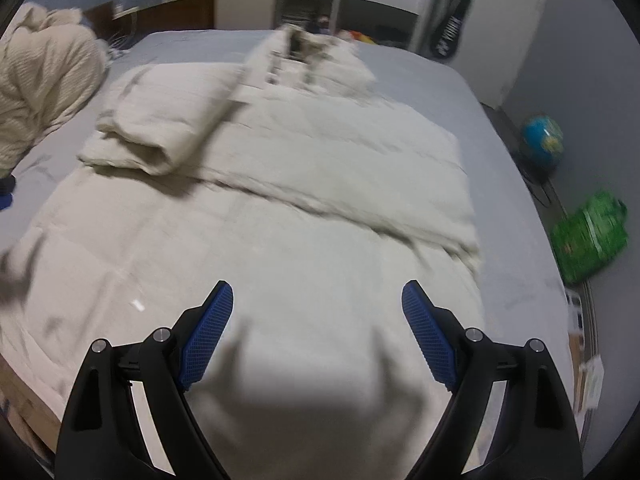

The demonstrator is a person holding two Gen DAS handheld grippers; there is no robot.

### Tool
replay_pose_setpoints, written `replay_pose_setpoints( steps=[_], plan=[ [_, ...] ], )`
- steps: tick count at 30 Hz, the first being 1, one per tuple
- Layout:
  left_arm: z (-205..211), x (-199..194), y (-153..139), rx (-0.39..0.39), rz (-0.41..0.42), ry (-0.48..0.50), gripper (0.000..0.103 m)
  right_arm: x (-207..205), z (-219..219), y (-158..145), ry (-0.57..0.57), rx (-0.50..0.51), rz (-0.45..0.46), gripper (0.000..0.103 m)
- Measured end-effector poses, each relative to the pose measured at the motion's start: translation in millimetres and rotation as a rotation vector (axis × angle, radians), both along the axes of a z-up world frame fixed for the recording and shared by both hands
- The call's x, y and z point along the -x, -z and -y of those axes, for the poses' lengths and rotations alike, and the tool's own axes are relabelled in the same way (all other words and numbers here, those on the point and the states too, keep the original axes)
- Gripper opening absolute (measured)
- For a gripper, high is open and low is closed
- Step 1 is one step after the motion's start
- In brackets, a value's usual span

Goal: Fold large clothes

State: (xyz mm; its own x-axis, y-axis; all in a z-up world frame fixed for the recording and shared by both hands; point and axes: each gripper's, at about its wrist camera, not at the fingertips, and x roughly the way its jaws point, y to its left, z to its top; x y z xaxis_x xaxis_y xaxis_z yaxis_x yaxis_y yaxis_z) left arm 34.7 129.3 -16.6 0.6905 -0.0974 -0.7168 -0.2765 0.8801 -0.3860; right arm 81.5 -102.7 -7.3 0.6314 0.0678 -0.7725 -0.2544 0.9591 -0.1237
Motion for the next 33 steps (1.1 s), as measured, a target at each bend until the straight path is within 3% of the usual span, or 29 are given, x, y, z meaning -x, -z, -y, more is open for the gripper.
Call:
replay_pose_setpoints(
  steps=[8,16,21,27,32,33],
  plan=[
    [-3.5,2.5,1.1,-0.001,0.011,-0.025,0.089,-51.0,-110.4,-21.8,-0.179,0.072,0.036,0.082],
    [-13.7,8.8,0.8,0.036,0.058,-0.074,0.089,-87.9,-189.6,-25.1,-0.291,0.178,0.049,0.082],
    [-36.0,22.6,1.2,0.109,0.124,-0.186,0.089,-99.0,-225.3,-12.8,-0.348,0.231,0.038,0.082],
    [-59.0,28.5,10.8,0.185,0.109,-0.301,0.089,-103.7,-255.2,5.4,-0.389,0.313,0.045,0.081],
    [-65.9,29.8,13.4,0.193,0.084,-0.352,0.094,-110.1,-266.4,12.2,-0.388,0.364,0.064,0.066],
    [-65.7,29.5,14.0,0.194,0.082,-0.354,0.094,-112.1,-267.8,14.1,-0.394,0.378,0.064,0.059]
  ],
)
